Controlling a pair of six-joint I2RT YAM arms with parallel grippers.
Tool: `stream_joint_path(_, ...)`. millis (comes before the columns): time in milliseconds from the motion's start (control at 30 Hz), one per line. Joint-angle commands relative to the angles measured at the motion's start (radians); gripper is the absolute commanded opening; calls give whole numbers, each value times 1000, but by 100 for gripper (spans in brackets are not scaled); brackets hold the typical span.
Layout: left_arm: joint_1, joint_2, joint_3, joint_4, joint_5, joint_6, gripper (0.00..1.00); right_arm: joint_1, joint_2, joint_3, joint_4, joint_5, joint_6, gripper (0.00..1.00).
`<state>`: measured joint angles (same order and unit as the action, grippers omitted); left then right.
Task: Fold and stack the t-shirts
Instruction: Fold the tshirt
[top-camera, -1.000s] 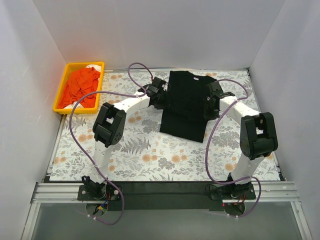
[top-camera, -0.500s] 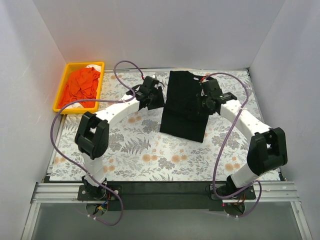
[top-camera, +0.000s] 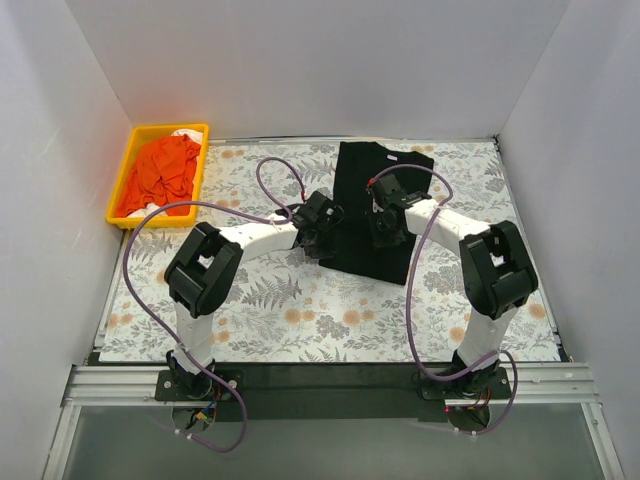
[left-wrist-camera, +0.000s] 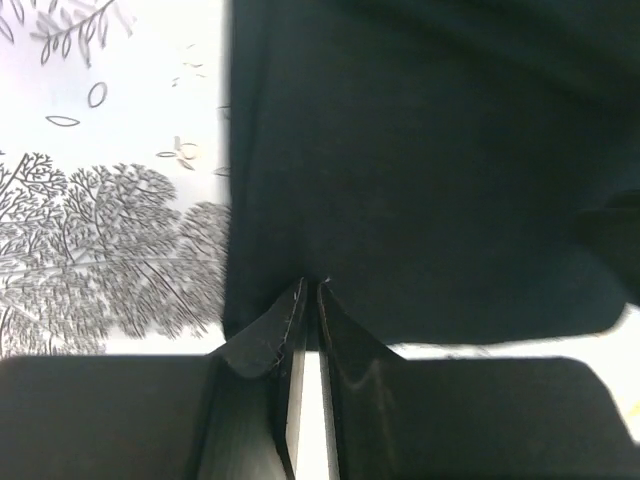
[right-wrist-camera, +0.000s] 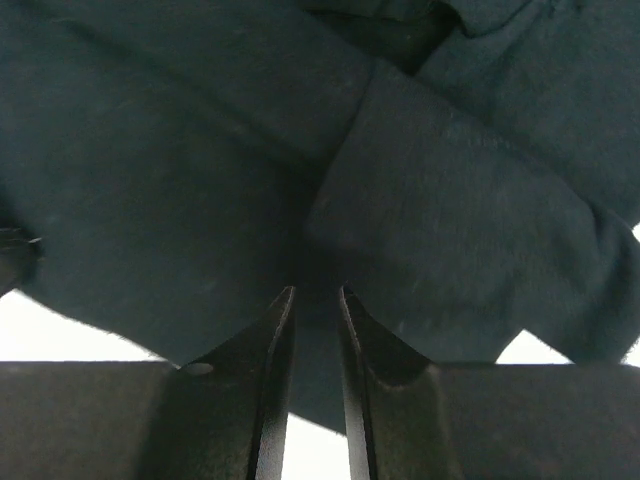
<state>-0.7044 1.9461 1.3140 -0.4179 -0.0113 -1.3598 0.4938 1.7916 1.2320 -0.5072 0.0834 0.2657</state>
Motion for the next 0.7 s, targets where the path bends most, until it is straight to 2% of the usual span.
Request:
stream_joint_path(0,5,-1,-5,21,5,1,11,-11,51,75,35,52,-46,25)
stream_joint_path(233,6,30,-50,18,5,16,11,-98,164,217,35,93,-101,25)
stream_joint_path(433,6,28,-88,18,10,21,10,-213,288,424,29,82,-120,29)
stream_joint_path(567,6,13,-108,13,42,21,10,-235,243,471,18,13,-100,30)
stream_joint_path(667,6,-6,-140,1,68,-7,9,-233,148,373,21,-113,-51,30)
